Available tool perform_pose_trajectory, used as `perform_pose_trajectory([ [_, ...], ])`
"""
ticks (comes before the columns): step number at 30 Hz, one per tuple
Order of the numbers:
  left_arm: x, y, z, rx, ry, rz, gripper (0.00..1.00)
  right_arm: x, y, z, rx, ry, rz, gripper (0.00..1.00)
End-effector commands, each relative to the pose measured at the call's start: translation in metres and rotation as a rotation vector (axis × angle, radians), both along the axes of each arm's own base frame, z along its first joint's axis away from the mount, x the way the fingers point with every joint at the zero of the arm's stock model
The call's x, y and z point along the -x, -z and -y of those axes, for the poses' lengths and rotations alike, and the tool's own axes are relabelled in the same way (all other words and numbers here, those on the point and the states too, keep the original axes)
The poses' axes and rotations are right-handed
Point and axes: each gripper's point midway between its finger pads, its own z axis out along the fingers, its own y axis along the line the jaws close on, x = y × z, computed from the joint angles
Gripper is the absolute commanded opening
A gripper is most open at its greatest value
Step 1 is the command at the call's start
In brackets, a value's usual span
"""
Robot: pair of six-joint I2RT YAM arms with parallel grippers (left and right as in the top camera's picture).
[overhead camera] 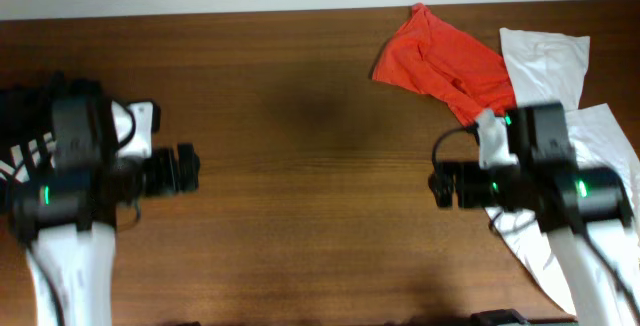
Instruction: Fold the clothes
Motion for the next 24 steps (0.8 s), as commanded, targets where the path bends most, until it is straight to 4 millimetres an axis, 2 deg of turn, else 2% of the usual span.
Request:
perform_pose_trajectory([
  [1,0.039,-0.018,0.007,-0.028,0.017,0.178,0.99,0.031,-0.012,0.014,0.049,0.038,0.152,0.99],
  [3,0.065,-0.029,0.010,-0.043,0.017,0.282,0.99,0.049,-0.030,0.016,0.044,0.045,0.257,0.99],
  [7,0.079,-0.044,0.012,-0.056,0.016,0.365,0.99,0.057,-0.040,0.017,0.038,0.047,0.317,0.99],
  [17,0.080,-0.046,0.012,-0.057,0.017,0.373,0.99,0.058,-0.042,0.018,0.039,0.054,0.327,0.99],
  [19,0.080,-0.046,0.012,-0.057,0.017,0.373,0.99,0.061,-0.051,0.030,0.084,0.092,0.395,0.99],
  [22,0.080,-0.046,0.012,-0.057,0.017,0.373,0.99,0.069,-0.072,0.034,0.076,0.122,0.624,0.99],
  [24,0.080,-0.046,0.012,-0.057,0.017,0.373,0.99,0.071,-0.069,0.038,0.072,0.146,0.769,0.99],
])
